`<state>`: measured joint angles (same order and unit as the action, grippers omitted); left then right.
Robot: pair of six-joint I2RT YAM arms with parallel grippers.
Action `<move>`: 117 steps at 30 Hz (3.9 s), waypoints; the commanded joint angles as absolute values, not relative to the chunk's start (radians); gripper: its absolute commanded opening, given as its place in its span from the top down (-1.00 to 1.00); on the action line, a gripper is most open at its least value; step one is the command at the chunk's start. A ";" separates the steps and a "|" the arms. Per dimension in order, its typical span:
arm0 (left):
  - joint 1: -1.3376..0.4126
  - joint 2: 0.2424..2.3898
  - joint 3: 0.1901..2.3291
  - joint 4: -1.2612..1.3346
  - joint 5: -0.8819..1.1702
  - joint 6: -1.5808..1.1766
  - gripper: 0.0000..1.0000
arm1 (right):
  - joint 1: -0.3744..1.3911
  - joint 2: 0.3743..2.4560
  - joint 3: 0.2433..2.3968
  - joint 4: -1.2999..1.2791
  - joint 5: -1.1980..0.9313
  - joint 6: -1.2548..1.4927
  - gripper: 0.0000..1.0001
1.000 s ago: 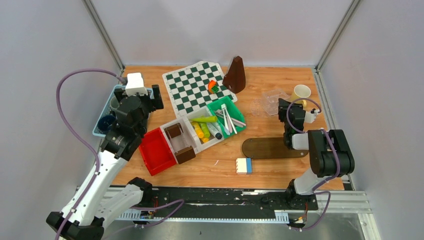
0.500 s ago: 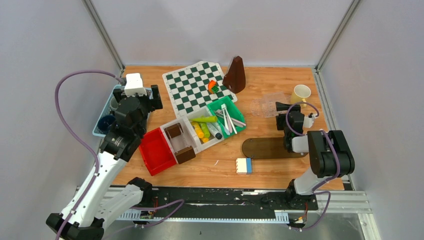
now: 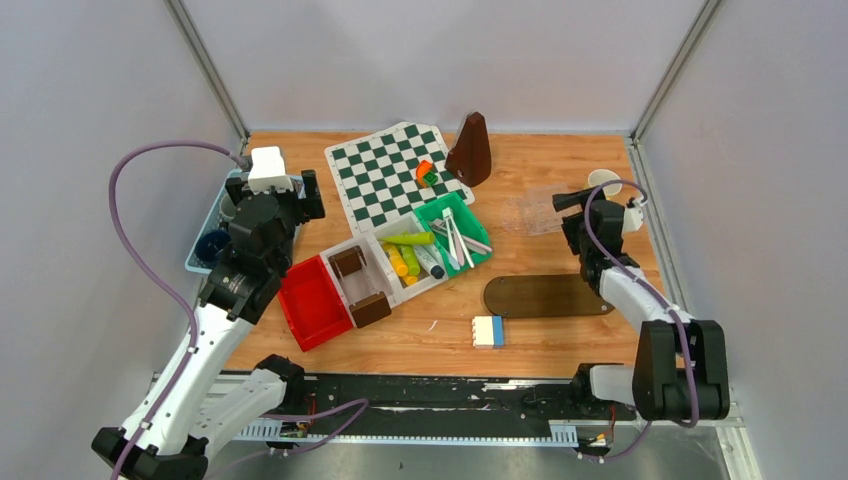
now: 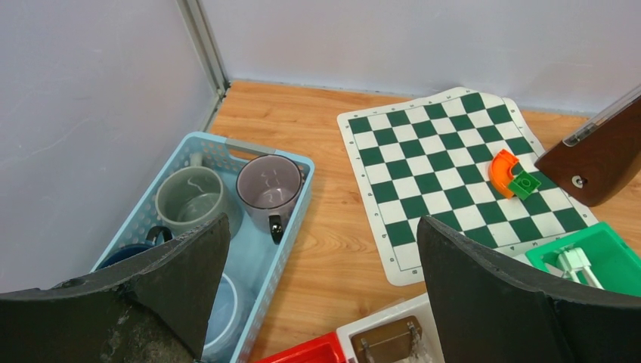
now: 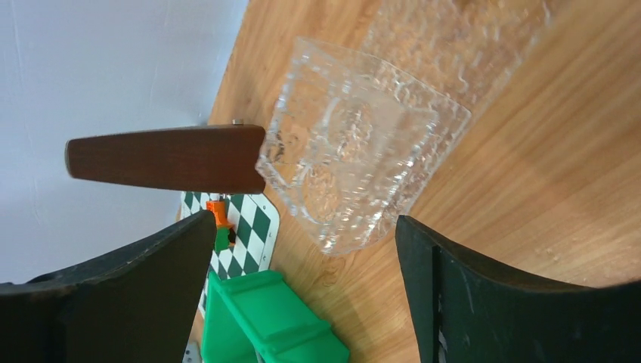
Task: Prepare toiletry sets of a toothbrush and toothpaste on the tray
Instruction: Place the toothpaste holder on the tray.
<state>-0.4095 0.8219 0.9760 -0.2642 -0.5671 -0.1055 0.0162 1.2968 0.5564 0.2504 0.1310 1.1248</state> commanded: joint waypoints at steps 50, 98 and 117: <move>-0.400 0.818 0.962 -0.201 -0.609 -0.045 -1.00 | 0.187 1.890 1.503 -0.595 0.239 0.051 0.63; -0.400 0.824 0.962 -0.202 -0.600 -0.046 -1.00 | 0.163 1.840 1.636 -0.717 0.261 0.285 -0.28; -0.370 1.019 1.046 -0.312 -0.689 -0.106 -1.00 | 0.164 1.165 1.270 -0.478 0.048 0.336 -0.99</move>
